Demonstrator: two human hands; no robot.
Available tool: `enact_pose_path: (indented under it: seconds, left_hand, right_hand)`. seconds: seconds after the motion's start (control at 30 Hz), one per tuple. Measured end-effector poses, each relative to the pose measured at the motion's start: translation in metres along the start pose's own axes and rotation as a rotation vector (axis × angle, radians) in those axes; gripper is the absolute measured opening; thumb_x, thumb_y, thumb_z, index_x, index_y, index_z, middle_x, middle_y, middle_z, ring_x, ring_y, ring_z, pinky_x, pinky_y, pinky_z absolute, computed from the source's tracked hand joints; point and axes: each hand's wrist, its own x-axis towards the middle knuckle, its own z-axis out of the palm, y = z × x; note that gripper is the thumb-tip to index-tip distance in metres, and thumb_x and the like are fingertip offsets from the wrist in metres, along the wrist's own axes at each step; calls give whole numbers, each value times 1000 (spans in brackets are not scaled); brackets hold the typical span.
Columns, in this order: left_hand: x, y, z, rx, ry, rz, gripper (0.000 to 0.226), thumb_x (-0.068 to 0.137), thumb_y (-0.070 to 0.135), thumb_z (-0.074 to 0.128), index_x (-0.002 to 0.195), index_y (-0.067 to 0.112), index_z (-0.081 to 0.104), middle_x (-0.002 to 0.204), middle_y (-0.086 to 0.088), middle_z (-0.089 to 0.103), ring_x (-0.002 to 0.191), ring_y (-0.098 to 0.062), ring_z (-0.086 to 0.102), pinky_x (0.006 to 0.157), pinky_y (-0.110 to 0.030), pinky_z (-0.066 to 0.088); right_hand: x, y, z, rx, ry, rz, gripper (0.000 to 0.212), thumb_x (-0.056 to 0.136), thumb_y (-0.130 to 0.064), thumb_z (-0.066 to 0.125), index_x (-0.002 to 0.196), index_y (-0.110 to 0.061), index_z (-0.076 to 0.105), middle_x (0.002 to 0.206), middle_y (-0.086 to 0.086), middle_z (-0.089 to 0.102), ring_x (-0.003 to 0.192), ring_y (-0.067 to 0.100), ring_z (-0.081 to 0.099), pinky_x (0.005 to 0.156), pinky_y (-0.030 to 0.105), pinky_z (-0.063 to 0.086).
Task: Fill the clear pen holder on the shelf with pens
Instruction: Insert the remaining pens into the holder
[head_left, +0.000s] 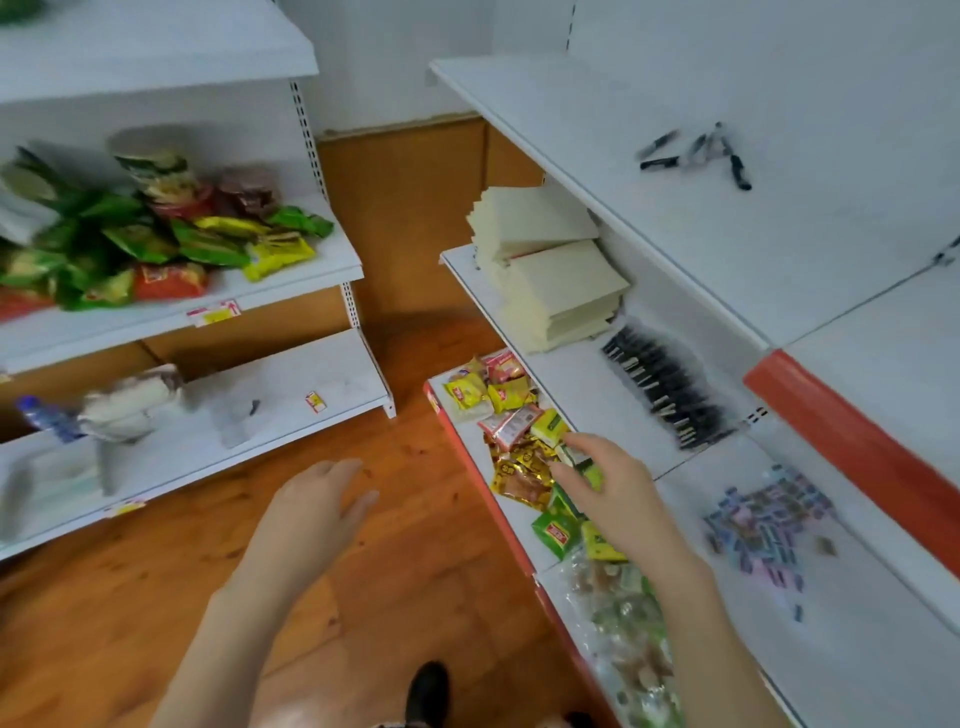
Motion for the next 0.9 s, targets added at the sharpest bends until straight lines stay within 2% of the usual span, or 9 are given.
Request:
enact_pose_path:
  seconds: [0.07, 0.23, 0.3, 0.43, 0.5, 0.57, 0.6, 0.73, 0.9]
  left_hand:
    - [7, -26, -1, -14, -27, -26, 50, 92, 39, 48, 136, 16, 43, 135, -6, 52, 122, -22, 50, 99, -30, 39]
    - [32, -55, -1, -59, -89, -68, 51, 92, 37, 50, 137, 16, 42, 138, -8, 50, 126, -24, 47, 102, -34, 40]
    - [48, -60, -2, -88, -96, -56, 49, 91, 36, 50, 136, 17, 43, 136, -8, 51, 124, -24, 48, 100, -33, 40]
    - [93, -66, -5, -113, -94, -63, 50, 92, 37, 50, 137, 17, 41, 140, -6, 47, 127, -22, 46, 102, -32, 39]
    - [123, -67, -8, -99, -94, -62, 52, 92, 38, 48, 139, 17, 39, 143, -5, 44, 130, -21, 43, 104, -32, 37]
    - [159, -67, -12, -95, -97, -59, 52, 92, 39, 48, 139, 19, 38, 144, -5, 44, 129, -20, 44, 104, -31, 37]
    - [178, -66, -16, -90, -95, -54, 52, 92, 40, 47, 139, 20, 38, 143, -4, 44, 128, -20, 45, 104, -31, 38]
    - [253, -54, -40, -64, -88, 33, 48, 93, 40, 46, 137, 23, 41, 141, -1, 47, 126, -18, 47, 102, -28, 38]
    - [331, -27, -77, -49, -37, 183, 44, 94, 37, 45, 135, 22, 44, 139, 0, 49, 125, -18, 47, 102, -29, 37]
  right_hand:
    - [7, -1, 21, 33, -20, 75, 29, 91, -21, 54, 120, -17, 55, 103, -8, 53, 90, 1, 46, 64, -2, 35]
    - [27, -1, 49, 26, -39, 192, 29, 90, -22, 54, 119, -15, 56, 98, -9, 50, 94, 4, 46, 71, 13, 34]
    - [42, 0, 55, 12, -58, 227, 31, 91, -24, 53, 120, -15, 55, 103, -8, 51, 96, 4, 46, 72, 11, 34]
    - [89, 3, 68, -24, -66, 274, 35, 90, -25, 55, 123, -12, 54, 122, 2, 58, 108, 13, 53, 87, 20, 37]
    - [120, 4, 73, -11, -63, 274, 33, 90, -22, 55, 121, -10, 55, 117, 5, 60, 99, 11, 53, 83, 14, 38]
    - [154, 4, 77, 4, -55, 273, 26, 90, -16, 55, 115, -11, 58, 105, 5, 61, 83, 6, 51, 67, 2, 37]
    - [173, 2, 77, 16, -48, 276, 25, 90, -15, 55, 114, -11, 58, 103, 6, 61, 82, 7, 52, 65, 1, 38]
    - [248, -1, 73, 16, 5, 269, 29, 90, -19, 56, 117, -11, 59, 120, 7, 61, 109, 18, 55, 84, 20, 37]
    - [321, -24, 51, 46, 25, 204, 30, 89, -21, 56, 118, -12, 58, 121, 2, 60, 114, 14, 52, 92, 20, 35]
